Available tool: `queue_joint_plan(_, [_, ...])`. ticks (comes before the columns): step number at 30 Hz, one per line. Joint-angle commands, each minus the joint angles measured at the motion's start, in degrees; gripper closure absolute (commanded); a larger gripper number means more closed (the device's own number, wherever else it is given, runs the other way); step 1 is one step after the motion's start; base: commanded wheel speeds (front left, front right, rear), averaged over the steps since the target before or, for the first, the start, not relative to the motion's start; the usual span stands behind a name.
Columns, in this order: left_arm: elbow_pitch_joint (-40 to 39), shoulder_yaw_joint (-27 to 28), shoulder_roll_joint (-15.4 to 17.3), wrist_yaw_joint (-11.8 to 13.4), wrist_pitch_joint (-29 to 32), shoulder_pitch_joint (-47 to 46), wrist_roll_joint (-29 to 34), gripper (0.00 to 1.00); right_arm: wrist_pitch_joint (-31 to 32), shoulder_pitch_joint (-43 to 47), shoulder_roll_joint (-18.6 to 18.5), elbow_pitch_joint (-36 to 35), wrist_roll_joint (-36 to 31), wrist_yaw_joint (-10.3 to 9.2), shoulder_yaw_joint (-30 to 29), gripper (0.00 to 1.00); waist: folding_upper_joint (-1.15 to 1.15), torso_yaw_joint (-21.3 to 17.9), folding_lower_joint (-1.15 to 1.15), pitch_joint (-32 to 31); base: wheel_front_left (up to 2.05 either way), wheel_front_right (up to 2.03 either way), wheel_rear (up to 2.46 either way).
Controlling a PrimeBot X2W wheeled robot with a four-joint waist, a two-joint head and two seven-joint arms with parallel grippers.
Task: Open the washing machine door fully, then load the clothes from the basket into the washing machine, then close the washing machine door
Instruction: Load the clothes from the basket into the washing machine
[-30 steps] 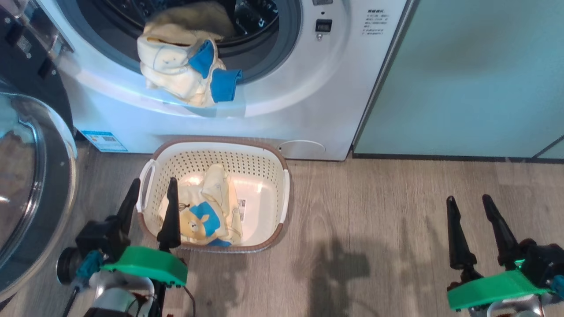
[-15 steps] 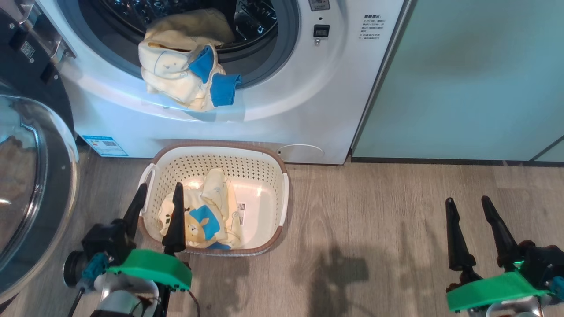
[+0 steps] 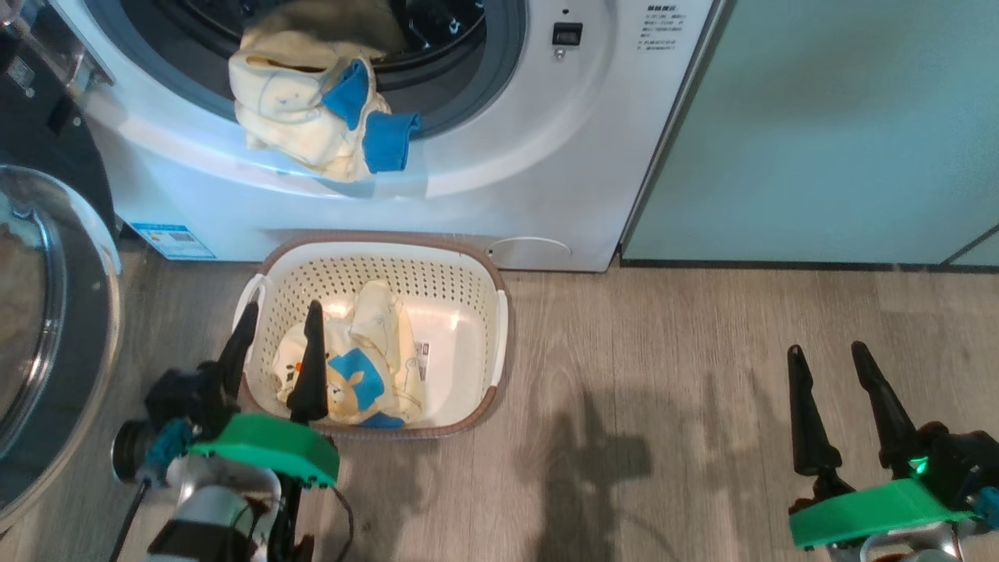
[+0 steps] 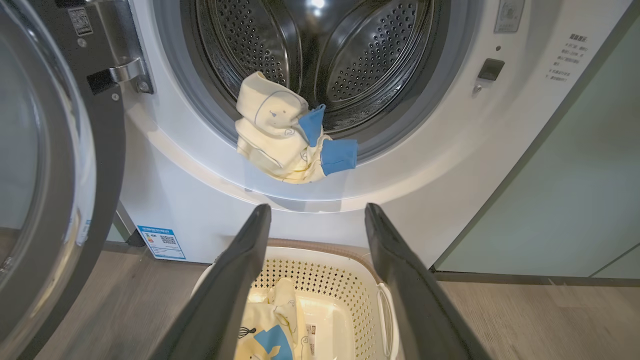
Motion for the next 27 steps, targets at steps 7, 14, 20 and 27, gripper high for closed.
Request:
queue_joint_plan(7, [1.22, 1.50, 0.88, -1.35, 1.43, -7.81, -1.34, 0.00, -0.38, -3.24, -0.78, -2.69, -0.24, -0.16, 1.56, 0.00, 0.00, -0.79, 0.00, 4.51, 0.00, 0.00, 0.00])
queue_joint_plan(14, [7.16, 1.57, 1.85, -4.48, 4.21, -16.68, -3.53, 0.00, -0.38, -5.84, -0.78, -3.93, 0.24, -0.16, 1.06, 0.00, 0.00, -2.23, 0.00, 10.89, 0.00, 0.00, 0.00])
queue_joint_plan(20, [14.39, 2.84, 3.60, -6.63, 5.33, -25.36, -4.89, 0.00, -0.38, -8.25, -0.78, -4.64, 1.49, -0.16, 1.24, 0.00, 0.00, -4.03, 0.00, 15.54, 0.00, 0.00, 0.00])
queue_joint_plan(27, [23.25, 4.81, 6.33, -8.71, 5.17, -34.08, -6.08, 0.00, -0.38, -10.63, -0.78, -5.05, 3.34, -0.16, 1.66, 0.00, 0.00, -6.32, 0.00, 19.73, 0.00, 0.00, 0.00])
